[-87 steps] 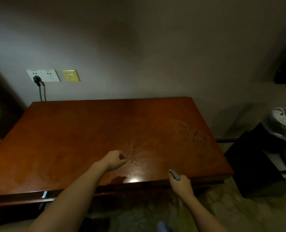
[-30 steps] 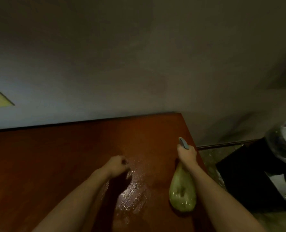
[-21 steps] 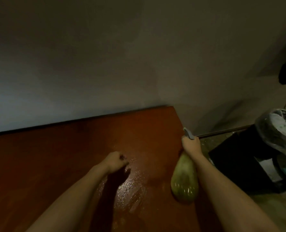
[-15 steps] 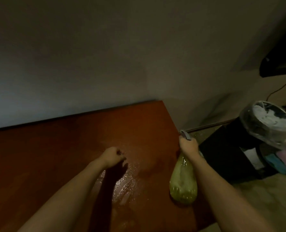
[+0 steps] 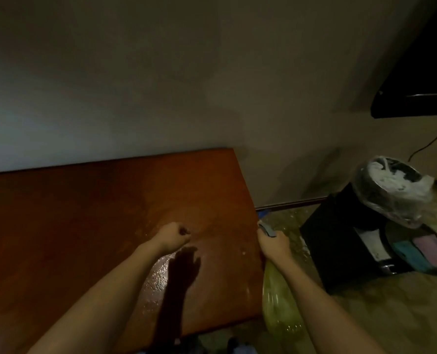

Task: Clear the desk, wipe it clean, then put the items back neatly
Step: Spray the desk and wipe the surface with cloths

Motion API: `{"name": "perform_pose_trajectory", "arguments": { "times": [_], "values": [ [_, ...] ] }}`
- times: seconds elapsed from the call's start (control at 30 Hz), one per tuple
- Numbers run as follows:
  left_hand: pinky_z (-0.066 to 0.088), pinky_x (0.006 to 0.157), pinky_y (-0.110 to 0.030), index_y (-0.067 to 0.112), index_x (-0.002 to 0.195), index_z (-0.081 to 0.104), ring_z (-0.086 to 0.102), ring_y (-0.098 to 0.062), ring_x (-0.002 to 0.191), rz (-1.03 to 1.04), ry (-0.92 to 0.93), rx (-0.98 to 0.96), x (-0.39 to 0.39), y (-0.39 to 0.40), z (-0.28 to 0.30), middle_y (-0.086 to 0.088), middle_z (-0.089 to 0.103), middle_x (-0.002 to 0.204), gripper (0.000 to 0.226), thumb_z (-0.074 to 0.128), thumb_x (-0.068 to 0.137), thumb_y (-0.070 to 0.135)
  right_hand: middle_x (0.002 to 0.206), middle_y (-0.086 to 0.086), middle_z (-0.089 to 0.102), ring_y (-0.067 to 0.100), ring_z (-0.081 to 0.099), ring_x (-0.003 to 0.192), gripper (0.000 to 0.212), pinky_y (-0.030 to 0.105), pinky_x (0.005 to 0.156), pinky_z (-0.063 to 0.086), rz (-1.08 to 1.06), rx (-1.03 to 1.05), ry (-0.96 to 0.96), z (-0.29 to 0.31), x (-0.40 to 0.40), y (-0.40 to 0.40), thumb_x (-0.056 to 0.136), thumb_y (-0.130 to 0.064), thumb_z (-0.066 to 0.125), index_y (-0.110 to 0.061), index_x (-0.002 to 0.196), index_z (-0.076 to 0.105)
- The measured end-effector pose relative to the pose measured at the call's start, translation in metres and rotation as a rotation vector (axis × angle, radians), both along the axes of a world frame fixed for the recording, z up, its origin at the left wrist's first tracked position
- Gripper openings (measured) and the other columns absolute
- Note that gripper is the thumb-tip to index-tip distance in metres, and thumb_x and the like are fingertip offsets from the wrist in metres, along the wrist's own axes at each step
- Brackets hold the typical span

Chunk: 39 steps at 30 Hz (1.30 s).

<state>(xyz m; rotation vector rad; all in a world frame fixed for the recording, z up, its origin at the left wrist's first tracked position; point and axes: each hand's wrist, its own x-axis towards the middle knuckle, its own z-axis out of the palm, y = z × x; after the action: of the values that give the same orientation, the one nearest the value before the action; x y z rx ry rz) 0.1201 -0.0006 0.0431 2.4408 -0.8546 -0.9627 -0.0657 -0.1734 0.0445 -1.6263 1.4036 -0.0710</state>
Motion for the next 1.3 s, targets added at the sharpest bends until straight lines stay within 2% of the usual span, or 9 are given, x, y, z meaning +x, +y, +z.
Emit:
{"name": "perform_pose_trajectory", "arguments": {
  "times": [0.27, 0.4, 0.5, 0.67, 0.83, 1.0, 1.1, 1.2, 1.3],
  "values": [
    [0.046, 0.088, -0.024, 0.009, 0.123, 0.055, 0.057, -0.015, 0.103, -0.012, -0.024, 0.045, -0.093, 0.001, 0.003, -0.007, 0.058, 0.122, 0.029, 0.049, 0.098, 0.022, 0.088, 0.014, 0.061, 0.019, 0.056, 0.07, 0.026, 0.028, 0.06, 0.043, 0.046, 0.062, -0.107, -0.004, -0.075, -0.007, 0.094, -0.026, 0.053, -0.003, 0.102, 0.062],
    [0.046, 0.088, -0.024, 0.008, 0.124, 0.054, 0.056, -0.016, 0.105, -0.032, -0.042, 0.069, -0.121, 0.004, 0.012, -0.009, 0.057, 0.125, 0.03, 0.047, 0.099, 0.022, 0.078, 0.01, 0.059, 0.016, 0.052, 0.061, 0.02, 0.024, 0.053, 0.039, 0.073, 0.129, -0.065, -0.005, -0.104, 0.006, 0.094, -0.021, 0.054, -0.004, 0.088, 0.063],
    [0.042, 0.09, -0.023, 0.008, 0.127, 0.052, 0.054, -0.018, 0.112, -0.039, -0.065, 0.063, -0.133, 0.005, 0.018, -0.009, 0.055, 0.128, 0.032, 0.046, 0.099, 0.022, 0.074, 0.009, 0.058, 0.023, 0.057, 0.071, 0.024, 0.034, 0.068, 0.048, 0.063, 0.138, -0.109, -0.009, -0.129, 0.013, 0.096, -0.021, 0.052, -0.01, 0.075, 0.058],
    [0.043, 0.095, -0.026, 0.006, 0.128, 0.051, 0.054, -0.019, 0.116, -0.054, -0.101, 0.079, -0.147, 0.012, 0.023, -0.01, 0.055, 0.13, 0.033, 0.046, 0.099, 0.022, 0.088, 0.009, 0.06, 0.018, 0.057, 0.081, 0.015, 0.023, 0.064, 0.044, 0.18, 0.165, -0.188, -0.005, -0.156, 0.015, 0.097, -0.022, 0.052, -0.018, 0.108, 0.06],
    [0.043, 0.093, -0.025, 0.006, 0.126, 0.053, 0.054, -0.019, 0.113, -0.051, -0.104, 0.066, -0.167, 0.025, 0.021, -0.01, 0.056, 0.127, 0.032, 0.047, 0.099, 0.022, 0.07, 0.006, 0.056, 0.016, 0.051, 0.062, 0.026, 0.026, 0.057, 0.037, 0.305, 0.053, -0.143, -0.015, -0.168, 0.036, 0.094, -0.025, 0.053, -0.004, 0.093, 0.068],
    [0.045, 0.089, -0.024, 0.008, 0.125, 0.053, 0.055, -0.016, 0.107, 0.026, -0.064, 0.043, -0.191, 0.056, 0.022, -0.009, 0.056, 0.126, 0.03, 0.047, 0.099, 0.023, 0.065, 0.004, 0.055, 0.019, 0.055, 0.062, 0.031, 0.029, 0.059, 0.04, 0.31, 0.052, -0.096, -0.02, -0.174, 0.061, 0.092, -0.031, 0.054, -0.014, 0.066, 0.057],
    [0.045, 0.084, -0.021, 0.007, 0.126, 0.053, 0.055, -0.017, 0.107, 0.093, -0.057, 0.053, -0.208, 0.087, 0.025, -0.01, 0.055, 0.126, 0.031, 0.048, 0.099, 0.023, 0.07, 0.004, 0.054, 0.02, 0.055, 0.069, 0.027, 0.027, 0.062, 0.039, 0.396, 0.065, -0.108, -0.012, -0.178, 0.069, 0.095, -0.03, 0.051, -0.019, 0.071, 0.055],
    [0.043, 0.063, -0.014, 0.008, 0.123, 0.054, 0.053, -0.01, 0.09, 0.172, -0.044, 0.071, -0.223, 0.119, 0.023, -0.007, 0.056, 0.119, 0.029, 0.049, 0.098, 0.022, 0.067, 0.001, 0.053, 0.014, 0.052, 0.062, 0.025, 0.022, 0.053, 0.037, 0.486, 0.076, -0.137, -0.006, -0.183, 0.088, 0.096, -0.028, 0.052, -0.019, 0.073, 0.055],
    [0.049, 0.07, -0.023, 0.01, 0.114, 0.057, 0.053, -0.011, 0.083, 0.256, -0.017, 0.078, -0.239, 0.14, 0.02, -0.004, 0.056, 0.106, 0.021, 0.051, 0.097, 0.021, 0.07, 0.004, 0.06, 0.017, 0.056, 0.062, 0.029, 0.026, 0.054, 0.043, 0.432, 0.055, -0.106, -0.016, -0.197, 0.104, 0.093, -0.034, 0.054, -0.013, 0.073, 0.06]
  ]
}}
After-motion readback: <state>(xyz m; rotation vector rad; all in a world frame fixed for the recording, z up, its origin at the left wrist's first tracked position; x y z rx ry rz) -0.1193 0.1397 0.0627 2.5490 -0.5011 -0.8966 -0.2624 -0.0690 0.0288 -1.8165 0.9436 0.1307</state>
